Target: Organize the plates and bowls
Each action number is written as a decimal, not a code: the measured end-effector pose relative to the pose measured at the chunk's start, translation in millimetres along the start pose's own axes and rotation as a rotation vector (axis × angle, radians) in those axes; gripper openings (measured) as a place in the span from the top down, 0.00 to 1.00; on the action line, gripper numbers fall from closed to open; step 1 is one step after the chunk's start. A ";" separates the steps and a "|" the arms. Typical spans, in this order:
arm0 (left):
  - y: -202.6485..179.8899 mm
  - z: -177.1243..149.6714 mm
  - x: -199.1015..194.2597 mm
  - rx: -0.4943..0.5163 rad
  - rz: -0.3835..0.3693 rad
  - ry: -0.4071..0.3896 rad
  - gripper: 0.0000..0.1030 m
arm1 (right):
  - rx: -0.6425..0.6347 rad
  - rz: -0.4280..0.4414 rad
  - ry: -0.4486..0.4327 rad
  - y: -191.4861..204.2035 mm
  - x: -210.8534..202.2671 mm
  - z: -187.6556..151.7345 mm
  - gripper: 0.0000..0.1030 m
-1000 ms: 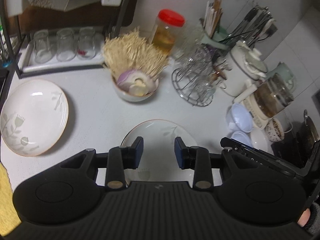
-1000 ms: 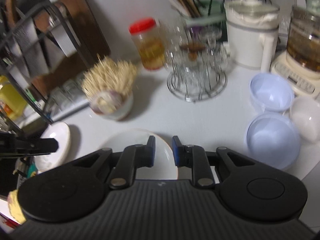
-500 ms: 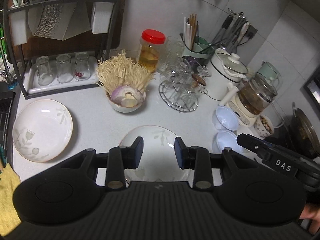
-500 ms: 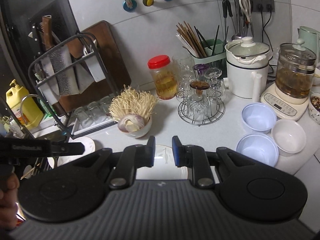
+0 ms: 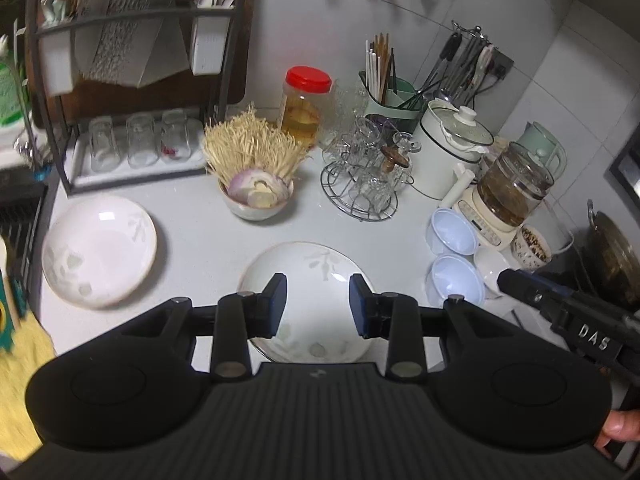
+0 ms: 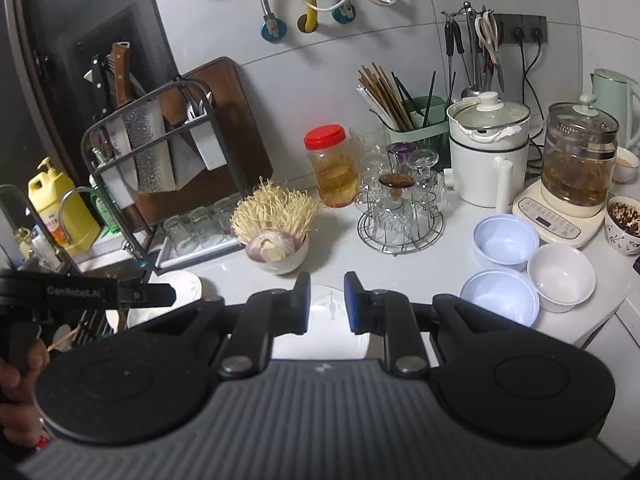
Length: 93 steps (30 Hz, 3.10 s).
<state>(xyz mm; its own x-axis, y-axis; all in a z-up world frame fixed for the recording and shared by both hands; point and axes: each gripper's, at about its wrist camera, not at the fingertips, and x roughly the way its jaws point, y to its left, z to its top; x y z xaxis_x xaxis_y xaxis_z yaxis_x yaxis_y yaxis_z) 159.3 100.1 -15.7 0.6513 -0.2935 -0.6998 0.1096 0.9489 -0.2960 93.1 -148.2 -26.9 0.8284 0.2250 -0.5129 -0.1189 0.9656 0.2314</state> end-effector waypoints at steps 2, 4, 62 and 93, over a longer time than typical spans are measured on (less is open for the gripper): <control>-6.9 -6.7 1.7 -0.030 0.009 0.006 0.63 | -0.010 0.009 0.014 -6.4 -1.1 -1.2 0.79; -14.4 -12.8 3.2 -0.043 0.016 0.009 0.63 | -0.018 0.021 0.019 -12.4 -3.9 -1.6 0.79; 126.7 13.9 18.6 -0.224 0.108 0.014 0.50 | -0.040 0.155 0.190 76.1 94.4 2.7 0.78; 341.9 1.9 110.8 -0.302 0.236 0.075 0.39 | -0.014 0.179 0.404 197.3 286.4 -26.1 0.40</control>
<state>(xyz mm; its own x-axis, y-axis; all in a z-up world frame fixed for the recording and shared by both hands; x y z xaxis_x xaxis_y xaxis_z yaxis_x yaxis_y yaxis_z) 270.3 392.2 -193.2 0.5745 -0.0898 -0.8136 -0.2697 0.9177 -0.2918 292.6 110.1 -149.7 0.5135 0.4196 -0.7485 -0.2510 0.9076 0.3366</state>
